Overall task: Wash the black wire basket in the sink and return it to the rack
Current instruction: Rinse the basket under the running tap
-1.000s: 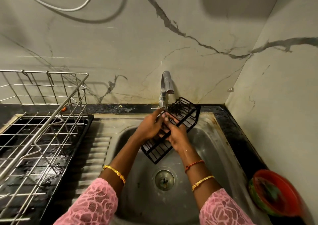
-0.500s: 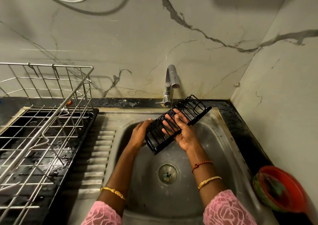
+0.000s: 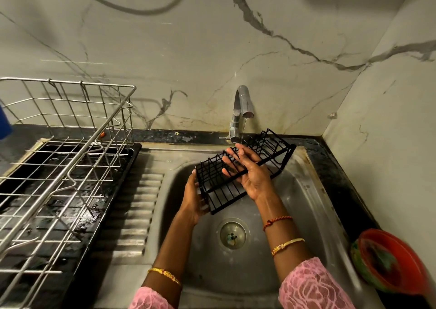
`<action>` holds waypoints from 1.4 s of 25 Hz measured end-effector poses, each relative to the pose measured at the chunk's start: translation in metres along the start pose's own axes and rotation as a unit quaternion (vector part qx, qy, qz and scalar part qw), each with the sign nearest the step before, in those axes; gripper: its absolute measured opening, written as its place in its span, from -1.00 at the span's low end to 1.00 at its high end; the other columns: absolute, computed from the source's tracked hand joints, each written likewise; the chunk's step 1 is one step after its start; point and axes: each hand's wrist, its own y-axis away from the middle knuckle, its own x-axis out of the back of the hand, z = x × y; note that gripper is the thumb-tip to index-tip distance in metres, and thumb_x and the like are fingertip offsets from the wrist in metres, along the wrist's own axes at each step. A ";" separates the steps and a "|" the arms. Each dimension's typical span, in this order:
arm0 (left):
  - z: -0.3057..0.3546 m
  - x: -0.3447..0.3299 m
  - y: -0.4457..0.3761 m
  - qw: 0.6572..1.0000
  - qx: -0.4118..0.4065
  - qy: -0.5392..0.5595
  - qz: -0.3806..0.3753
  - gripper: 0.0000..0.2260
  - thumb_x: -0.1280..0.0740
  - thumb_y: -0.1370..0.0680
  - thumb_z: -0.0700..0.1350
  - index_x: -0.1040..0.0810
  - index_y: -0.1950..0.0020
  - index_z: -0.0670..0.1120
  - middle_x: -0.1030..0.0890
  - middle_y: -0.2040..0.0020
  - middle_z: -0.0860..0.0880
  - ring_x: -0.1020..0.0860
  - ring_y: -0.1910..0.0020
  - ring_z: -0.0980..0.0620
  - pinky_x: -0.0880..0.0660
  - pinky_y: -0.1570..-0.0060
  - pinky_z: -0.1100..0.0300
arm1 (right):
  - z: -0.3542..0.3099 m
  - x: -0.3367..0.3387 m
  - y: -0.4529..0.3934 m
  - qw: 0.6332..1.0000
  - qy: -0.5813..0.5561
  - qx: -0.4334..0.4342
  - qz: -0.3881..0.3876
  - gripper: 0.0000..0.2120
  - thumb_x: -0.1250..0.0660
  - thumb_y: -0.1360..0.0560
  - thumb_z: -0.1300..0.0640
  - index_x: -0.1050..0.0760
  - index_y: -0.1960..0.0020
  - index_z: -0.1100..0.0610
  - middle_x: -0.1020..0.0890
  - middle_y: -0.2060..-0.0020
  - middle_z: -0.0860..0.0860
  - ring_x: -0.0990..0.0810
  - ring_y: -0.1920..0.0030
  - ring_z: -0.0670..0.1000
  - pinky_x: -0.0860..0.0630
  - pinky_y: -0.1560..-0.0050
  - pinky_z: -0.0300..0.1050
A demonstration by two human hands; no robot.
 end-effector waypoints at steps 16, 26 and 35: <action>0.029 0.017 0.021 0.906 -0.342 -0.248 0.013 -0.49 -0.26 -0.52 -0.37 -0.27 -0.42 -0.06 -0.52 -0.03 -0.03 -0.51 0.06 0.10 -0.51 0.20 0.42 | -0.003 -0.046 -0.031 0.981 -0.006 -0.159 0.113 -0.56 0.05 -0.64 -0.06 -0.38 -0.27 0.22 -0.52 -0.17 0.32 -0.59 -0.08 0.26 -0.62 0.31 0.00; 0.013 0.003 0.004 0.909 -0.393 -0.103 0.093 -0.59 -0.23 -0.51 -0.42 -0.45 -0.33 -0.15 -0.56 0.00 -0.03 -0.54 0.07 0.11 -0.54 0.01 0.27 | -0.017 -0.025 -0.024 0.963 -0.001 -0.170 0.207 -0.67 -0.14 -0.60 0.00 -0.45 0.00 0.29 -0.56 0.10 0.23 -0.57 0.03 0.14 -0.54 0.04 0.02; 0.025 0.026 -0.006 0.919 -0.377 -0.073 0.094 -0.54 -0.24 -0.48 -0.34 -0.40 -0.40 -0.17 -0.49 -0.29 -0.27 -0.51 -0.23 -0.20 -0.45 -0.25 -0.18 | -0.061 -0.028 -0.035 0.908 0.375 -0.084 0.169 -0.85 -0.28 -0.53 0.28 -0.47 0.22 0.24 -0.52 0.41 0.07 -0.48 0.50 -0.10 -0.50 0.55 -0.32</action>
